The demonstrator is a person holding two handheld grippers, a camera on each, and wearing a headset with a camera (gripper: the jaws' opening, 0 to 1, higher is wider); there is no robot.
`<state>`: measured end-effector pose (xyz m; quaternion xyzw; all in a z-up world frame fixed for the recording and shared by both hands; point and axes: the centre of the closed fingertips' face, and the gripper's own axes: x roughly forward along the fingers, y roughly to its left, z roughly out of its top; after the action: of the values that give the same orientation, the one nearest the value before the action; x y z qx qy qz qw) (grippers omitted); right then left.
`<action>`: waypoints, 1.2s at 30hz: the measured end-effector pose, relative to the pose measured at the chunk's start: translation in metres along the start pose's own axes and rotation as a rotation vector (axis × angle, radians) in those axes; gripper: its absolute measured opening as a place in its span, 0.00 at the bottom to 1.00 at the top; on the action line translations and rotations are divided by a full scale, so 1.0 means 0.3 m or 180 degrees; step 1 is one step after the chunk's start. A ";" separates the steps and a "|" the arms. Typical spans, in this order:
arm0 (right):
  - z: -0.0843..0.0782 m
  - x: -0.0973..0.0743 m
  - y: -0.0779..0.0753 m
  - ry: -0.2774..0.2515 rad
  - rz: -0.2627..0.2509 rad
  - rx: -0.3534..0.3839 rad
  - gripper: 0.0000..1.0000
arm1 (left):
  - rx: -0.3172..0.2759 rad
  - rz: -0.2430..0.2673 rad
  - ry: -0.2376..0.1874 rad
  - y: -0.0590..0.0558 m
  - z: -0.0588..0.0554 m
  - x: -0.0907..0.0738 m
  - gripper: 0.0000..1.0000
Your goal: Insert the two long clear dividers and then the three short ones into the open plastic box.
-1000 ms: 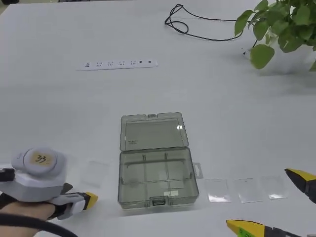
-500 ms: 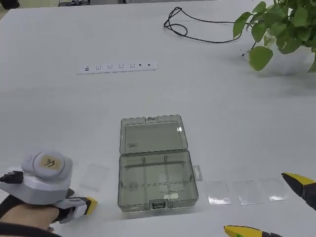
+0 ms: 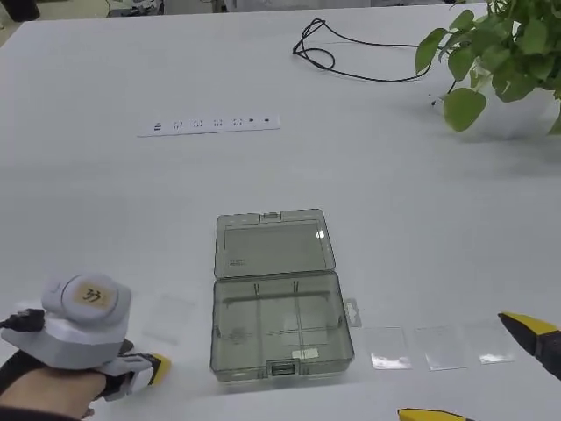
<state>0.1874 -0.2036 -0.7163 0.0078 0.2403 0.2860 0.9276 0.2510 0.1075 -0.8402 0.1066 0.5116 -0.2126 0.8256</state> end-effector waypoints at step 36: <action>0.001 0.076 0.046 0.0269 0.0215 -0.0185 0.97 | -0.0455 -0.0158 -0.0428 -0.032 0.015 -0.057 0.30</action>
<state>0.1967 -0.1799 -0.7240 -0.0231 0.2705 0.3240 0.9063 0.2436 0.1015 -0.8225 0.0202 0.4713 -0.2026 0.8581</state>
